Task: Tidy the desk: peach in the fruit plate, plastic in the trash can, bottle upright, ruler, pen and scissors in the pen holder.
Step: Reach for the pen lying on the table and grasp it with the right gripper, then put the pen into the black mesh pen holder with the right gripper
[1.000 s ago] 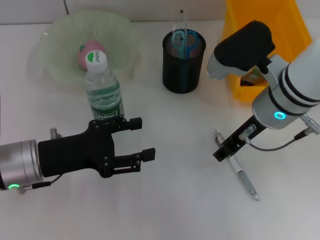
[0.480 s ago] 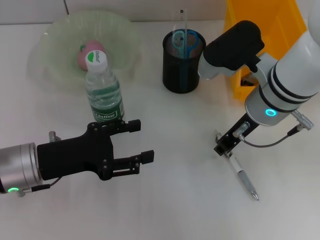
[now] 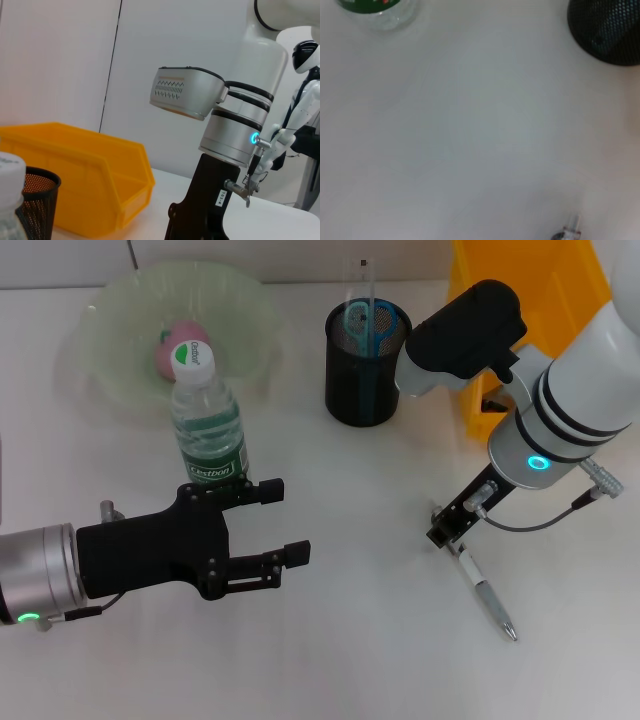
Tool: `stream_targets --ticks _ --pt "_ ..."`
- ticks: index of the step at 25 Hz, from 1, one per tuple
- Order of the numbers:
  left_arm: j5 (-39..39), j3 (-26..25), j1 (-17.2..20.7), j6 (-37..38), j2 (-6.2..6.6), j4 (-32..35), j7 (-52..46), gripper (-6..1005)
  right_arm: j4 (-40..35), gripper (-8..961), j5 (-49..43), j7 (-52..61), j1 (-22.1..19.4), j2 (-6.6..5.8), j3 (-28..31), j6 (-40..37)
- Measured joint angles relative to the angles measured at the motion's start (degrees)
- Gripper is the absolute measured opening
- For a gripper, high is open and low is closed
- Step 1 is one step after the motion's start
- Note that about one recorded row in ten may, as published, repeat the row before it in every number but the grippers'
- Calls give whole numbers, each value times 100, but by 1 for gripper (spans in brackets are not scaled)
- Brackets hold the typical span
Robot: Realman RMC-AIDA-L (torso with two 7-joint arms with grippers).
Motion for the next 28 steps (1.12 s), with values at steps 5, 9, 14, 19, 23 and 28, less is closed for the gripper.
stream_targets --ticks 5,9,14,19,23,28 --pt "1 0 8 0 0 0 52 795 96 352 0 1 38 0 -8 66" --pt "1 0 15 -3 0 1 54 795 167 342 25 1 82 0 -13 87" --pt "1 0 15 -18 0 1 56 795 210 329 36 1 97 0 -13 95" --pt "1 0 23 -33 0 1 64 795 328 317 30 1 141 0 -13 102" --pt "-2 0 22 -32 0 1 66 795 368 235 38 0 148 0 -12 152" --pt "-11 0 26 -26 0 1 66 795 244 181 46 -46 100 5 -97 168"
